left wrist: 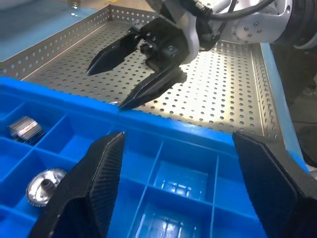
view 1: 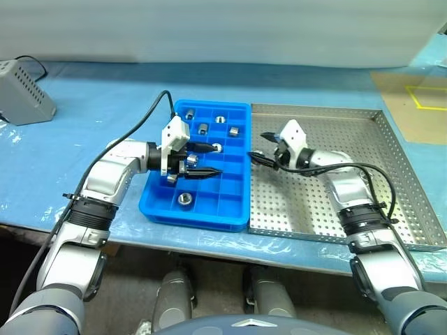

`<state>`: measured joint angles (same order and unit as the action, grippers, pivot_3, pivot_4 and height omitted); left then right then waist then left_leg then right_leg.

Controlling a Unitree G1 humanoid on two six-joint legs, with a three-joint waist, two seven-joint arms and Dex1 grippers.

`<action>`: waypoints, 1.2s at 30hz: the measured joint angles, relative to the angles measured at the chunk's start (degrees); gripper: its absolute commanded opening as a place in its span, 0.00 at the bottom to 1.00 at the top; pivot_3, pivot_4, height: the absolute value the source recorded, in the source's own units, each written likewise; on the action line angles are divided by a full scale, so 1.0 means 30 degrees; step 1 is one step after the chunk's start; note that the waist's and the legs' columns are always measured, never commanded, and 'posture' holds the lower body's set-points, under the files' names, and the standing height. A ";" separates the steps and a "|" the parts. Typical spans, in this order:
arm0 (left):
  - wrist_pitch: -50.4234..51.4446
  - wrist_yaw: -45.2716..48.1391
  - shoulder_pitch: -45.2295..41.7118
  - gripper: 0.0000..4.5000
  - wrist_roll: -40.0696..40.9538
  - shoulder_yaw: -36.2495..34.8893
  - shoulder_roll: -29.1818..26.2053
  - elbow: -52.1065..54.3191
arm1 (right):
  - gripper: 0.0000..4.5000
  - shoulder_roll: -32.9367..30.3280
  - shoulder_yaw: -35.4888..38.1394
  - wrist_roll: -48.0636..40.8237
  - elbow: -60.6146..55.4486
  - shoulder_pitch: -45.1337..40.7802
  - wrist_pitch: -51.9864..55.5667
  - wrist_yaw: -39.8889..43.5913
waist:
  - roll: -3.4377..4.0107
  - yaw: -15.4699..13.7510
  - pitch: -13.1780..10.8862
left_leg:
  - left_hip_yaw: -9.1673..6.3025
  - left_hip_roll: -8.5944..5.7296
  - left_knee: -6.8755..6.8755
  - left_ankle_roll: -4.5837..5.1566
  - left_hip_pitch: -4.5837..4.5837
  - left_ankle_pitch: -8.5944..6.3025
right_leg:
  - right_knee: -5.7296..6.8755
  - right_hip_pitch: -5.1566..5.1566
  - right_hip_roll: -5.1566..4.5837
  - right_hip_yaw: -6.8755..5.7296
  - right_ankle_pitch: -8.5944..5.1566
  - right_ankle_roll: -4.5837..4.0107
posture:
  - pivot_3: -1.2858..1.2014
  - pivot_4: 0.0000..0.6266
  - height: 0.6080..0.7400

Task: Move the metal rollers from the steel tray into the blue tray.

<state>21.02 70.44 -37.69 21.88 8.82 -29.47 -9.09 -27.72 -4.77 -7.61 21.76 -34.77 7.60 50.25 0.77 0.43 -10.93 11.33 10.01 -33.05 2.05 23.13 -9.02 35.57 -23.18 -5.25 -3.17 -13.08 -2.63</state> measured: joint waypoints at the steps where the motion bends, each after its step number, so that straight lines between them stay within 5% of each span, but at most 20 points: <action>1: -0.0068 0.0031 -0.0018 0.82 -0.0048 0.0002 0.0008 -0.0102 | 0.83 -0.0556 0.0068 -0.0151 -0.0002 0.0186 0.0409 0.0452 | 0.0000 -0.0031 0.0000 | 0.0002 -0.0011 -0.0002 0.0009 0.0004 -0.0005 | -0.0006 0.0003 -0.0007 0.0001 0.0000 0.0000 | 0.41 0.24 1.00; 8: -0.0172 0.0080 -0.0164 0.82 -0.0184 0.0013 0.0176 -0.0327 | 0.83 -0.2043 0.0603 -0.0483 0.0846 0.0486 0.0953 0.2159 | -0.0004 0.0178 -0.0002 | 0.0017 0.0013 -0.0003 0.0045 -0.0007 0.0014 | -0.0003 -0.0017 0.0013 0.0006 0.0001 0.0000 | 0.41 0.24 1.00; 15: 0.0499 -0.0304 -0.0235 0.82 -0.0182 0.0070 0.0430 0.0340 | 0.83 -0.0011 -0.0564 0.0402 0.3524 -0.0943 -0.0249 0.2187 | -0.0001 0.0111 -0.0002 | 0.0035 0.0071 0.0000 0.0029 0.0006 0.0030 | 0.0013 -0.0045 0.0056 0.0005 0.0001 -0.0005 | 0.42 0.24 1.00; 36: 0.1480 -0.1095 -0.0224 0.82 -0.0177 0.0064 0.0045 0.1146 | 0.83 0.1161 -0.1042 0.2200 0.7628 -0.2236 -0.3684 0.1314 | -0.0004 0.0102 -0.0003 | 0.0069 0.0075 -0.0008 -0.0003 -0.0001 0.0005 | 0.0014 -0.0041 0.0041 0.0011 0.0010 -0.0022 | 0.42 0.24 1.00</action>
<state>25.46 67.16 -38.36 21.35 9.01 -29.34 -5.66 -24.24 -7.90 -1.01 44.64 -41.48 -3.45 54.20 0.76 0.73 -10.94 11.54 10.23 -33.08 2.05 23.13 -9.00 35.62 -23.30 -5.13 -3.14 -13.05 -2.70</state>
